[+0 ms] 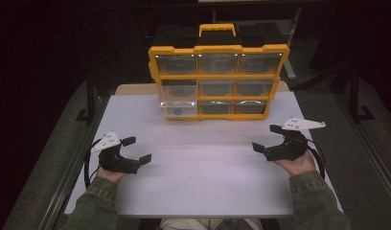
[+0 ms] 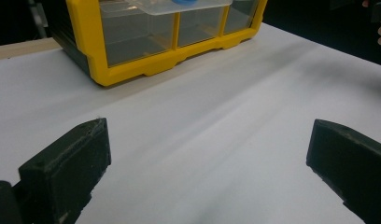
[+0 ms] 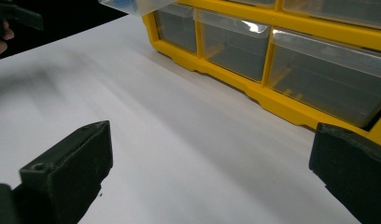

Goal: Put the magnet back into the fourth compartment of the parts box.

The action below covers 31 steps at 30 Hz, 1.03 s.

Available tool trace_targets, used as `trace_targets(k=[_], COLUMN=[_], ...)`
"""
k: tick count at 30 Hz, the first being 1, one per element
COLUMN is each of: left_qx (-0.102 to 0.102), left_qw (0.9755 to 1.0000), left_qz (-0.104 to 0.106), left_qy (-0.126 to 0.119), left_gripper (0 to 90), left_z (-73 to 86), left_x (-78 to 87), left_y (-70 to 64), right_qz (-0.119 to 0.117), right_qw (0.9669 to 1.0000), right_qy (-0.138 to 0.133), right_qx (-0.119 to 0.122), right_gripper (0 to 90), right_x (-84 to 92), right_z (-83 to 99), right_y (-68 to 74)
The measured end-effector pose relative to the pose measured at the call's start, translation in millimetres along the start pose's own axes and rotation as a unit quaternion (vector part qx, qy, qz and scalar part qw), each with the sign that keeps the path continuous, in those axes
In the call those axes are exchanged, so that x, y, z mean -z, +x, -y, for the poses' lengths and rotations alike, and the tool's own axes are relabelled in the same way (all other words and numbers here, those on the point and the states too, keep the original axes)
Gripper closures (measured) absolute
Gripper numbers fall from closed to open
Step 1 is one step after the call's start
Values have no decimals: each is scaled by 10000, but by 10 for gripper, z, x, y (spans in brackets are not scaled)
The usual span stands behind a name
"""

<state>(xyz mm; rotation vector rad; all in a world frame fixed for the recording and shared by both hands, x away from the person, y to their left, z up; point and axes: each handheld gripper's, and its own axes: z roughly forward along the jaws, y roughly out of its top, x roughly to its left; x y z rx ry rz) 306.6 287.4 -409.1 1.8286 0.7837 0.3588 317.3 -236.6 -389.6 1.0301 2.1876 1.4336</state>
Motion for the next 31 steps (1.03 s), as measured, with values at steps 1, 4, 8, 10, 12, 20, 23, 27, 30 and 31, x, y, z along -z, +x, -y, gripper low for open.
trace_targets(k=[1,4,8,10,12,20,23,27,30,31], left_qx=[-8,2,9,18,24,47,72,120,148,147], left_qw=[10000,10000,10000,10000,10000,10000,9999,9998,9998,9997], left_qz=[4,7,7,0,-2,-9,-11,-29,-30,-30], left_qy=[-2,-4,-1,-13,-18,-63,-88,-140,-164,-166], left_gripper=[0,0,0,0,0,0,0,0,0,0], left_z=[-1,-1,0,-2,-2,-7,-7,-12,-15,-18], left_x=[0,1,0,5,8,26,38,50,53,55], left_y=[0,1,6,10,11,26,31,47,46,47], right_qz=[0,32,36,101,151,392,499,549,563,564], right_qw=[10000,10000,10000,9999,9998,9986,9978,9967,9962,9961], right_qy=[0,11,8,-88,-131,-358,-432,-583,-657,-668], right_qx=[0,34,18,36,24,33,0,-133,-126,-115], right_gripper=[0,0,0,0,0,0,0,0,0,0], right_x=[0,9,28,57,74,162,219,271,275,273], right_z=[0,62,85,124,158,294,359,420,420,420], right_y=[0,-3,-8,-4,-1,6,4,-4,0,2])
